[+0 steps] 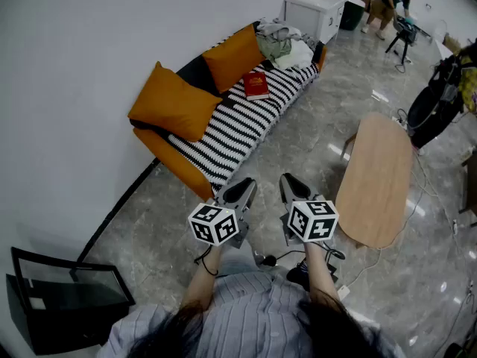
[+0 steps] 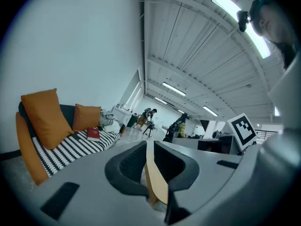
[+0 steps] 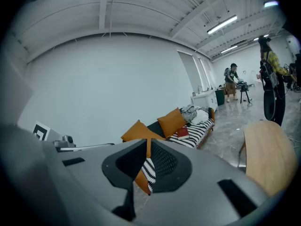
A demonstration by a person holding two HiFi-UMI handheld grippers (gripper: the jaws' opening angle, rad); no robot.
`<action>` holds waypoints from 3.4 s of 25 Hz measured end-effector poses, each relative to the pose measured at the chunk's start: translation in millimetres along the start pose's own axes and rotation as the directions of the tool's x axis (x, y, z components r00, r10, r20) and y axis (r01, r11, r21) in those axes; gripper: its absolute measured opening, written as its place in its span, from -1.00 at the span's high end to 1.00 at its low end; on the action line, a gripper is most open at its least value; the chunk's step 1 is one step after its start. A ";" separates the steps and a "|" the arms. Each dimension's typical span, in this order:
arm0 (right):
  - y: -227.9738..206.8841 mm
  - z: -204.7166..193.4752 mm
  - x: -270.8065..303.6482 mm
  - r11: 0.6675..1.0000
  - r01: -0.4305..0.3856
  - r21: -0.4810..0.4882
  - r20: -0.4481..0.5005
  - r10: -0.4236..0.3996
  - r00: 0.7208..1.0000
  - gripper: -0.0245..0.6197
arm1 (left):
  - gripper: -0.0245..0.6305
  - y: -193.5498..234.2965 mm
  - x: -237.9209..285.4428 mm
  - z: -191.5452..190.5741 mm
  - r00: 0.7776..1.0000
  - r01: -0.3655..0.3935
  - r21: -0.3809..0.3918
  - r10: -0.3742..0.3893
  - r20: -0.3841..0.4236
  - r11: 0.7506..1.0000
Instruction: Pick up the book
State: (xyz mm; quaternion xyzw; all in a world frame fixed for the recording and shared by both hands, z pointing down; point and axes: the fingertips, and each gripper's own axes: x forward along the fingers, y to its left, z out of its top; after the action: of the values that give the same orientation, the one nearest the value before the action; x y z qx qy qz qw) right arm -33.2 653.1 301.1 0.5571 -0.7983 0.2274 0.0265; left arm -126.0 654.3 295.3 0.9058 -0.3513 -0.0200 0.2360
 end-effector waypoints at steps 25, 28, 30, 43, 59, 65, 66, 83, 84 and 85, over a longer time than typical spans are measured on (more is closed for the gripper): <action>-8.2 4.5 58.1 0.999 -0.025 -0.039 -0.008 0.025 1.000 0.80 | 0.80 38.6 33.4 4.2 0.996 -0.026 0.102 0.035 -0.086 0.994; -22.4 13.8 80.7 0.999 -0.008 -0.037 -0.015 0.008 1.000 0.80 | 0.80 54.3 55.0 12.8 0.996 -0.014 0.080 0.021 -0.090 0.997; -31.8 20.5 100.6 0.999 0.002 -0.035 -0.021 -0.002 1.000 0.80 | 0.80 66.7 71.5 18.2 0.995 0.000 0.070 0.008 -0.101 0.998; -56.9 76.2 258.3 0.999 0.022 -0.032 -0.073 -0.025 0.997 0.80 | 0.80 178.2 171.6 97.6 0.994 0.057 0.035 -0.053 -0.100 0.998; -62.8 96.9 354.1 0.998 0.058 -0.026 -0.111 -0.060 0.992 0.80 | 0.80 275.9 212.6 141.0 0.994 0.049 0.001 -0.048 -0.102 0.999; -81.5 110.8 378.4 0.999 0.045 -0.015 -0.104 -0.046 0.993 0.80 | 0.80 289.7 229.4 142.4 0.992 0.026 0.011 -0.025 -0.123 1.000; -84.4 114.2 384.1 0.999 0.036 -0.011 -0.104 -0.037 0.994 0.80 | 0.80 292.9 233.7 145.4 0.993 0.017 0.014 -0.015 -0.121 1.000; -212.7 210.2 491.9 0.993 -0.114 -0.015 -0.146 0.111 0.983 0.80 | 0.80 336.5 384.9 197.5 0.983 -0.174 -0.005 0.174 -0.052 0.985; -222.0 213.1 494.1 0.993 -0.119 -0.012 -0.149 0.116 0.982 0.80 | 0.80 336.7 393.3 197.1 0.982 -0.183 -0.007 0.183 -0.054 0.983; -230.7 216.0 496.4 0.992 -0.123 -0.011 -0.151 0.120 0.981 0.80 | 0.80 337.3 401.7 197.3 0.980 -0.192 -0.009 0.192 -0.054 0.981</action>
State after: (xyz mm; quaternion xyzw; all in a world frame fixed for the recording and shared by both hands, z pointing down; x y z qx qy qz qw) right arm 32.8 69.1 331.5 0.4883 -0.8288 0.2619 0.0782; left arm -75.1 96.8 321.2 0.8662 -0.4305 0.0244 0.2526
